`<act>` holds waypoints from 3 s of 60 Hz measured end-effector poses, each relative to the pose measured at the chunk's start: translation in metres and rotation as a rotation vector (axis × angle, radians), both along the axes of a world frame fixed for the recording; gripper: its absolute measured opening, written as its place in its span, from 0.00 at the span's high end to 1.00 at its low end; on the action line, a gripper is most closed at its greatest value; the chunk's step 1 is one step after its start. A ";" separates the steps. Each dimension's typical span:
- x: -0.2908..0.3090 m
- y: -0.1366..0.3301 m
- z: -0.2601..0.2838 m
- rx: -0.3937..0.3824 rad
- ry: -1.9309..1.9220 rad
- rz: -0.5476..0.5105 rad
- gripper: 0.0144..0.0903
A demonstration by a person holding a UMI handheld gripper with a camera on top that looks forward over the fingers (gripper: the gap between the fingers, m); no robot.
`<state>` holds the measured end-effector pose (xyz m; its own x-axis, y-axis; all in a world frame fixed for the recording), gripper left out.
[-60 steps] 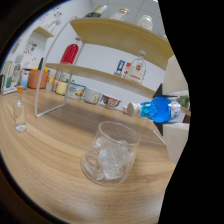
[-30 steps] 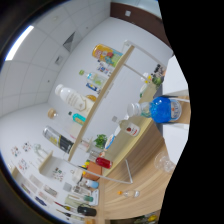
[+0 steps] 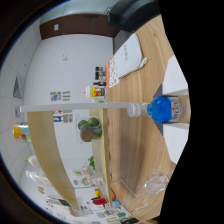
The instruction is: Make me a cup of Mount Fuji.
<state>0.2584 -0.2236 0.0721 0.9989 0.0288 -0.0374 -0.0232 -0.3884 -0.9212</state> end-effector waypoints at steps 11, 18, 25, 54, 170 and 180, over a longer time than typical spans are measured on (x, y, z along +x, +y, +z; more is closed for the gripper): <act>0.013 0.002 -0.031 -0.082 -0.001 -0.008 0.70; 0.011 0.004 -0.037 -0.107 0.000 0.000 0.70; 0.012 0.001 -0.047 -0.170 -0.016 0.001 0.70; 0.026 -0.018 -0.050 -0.204 -0.044 -0.108 0.49; -0.326 0.132 0.315 0.206 0.002 -0.031 0.65; -0.328 0.122 0.326 0.227 -0.020 -0.022 0.68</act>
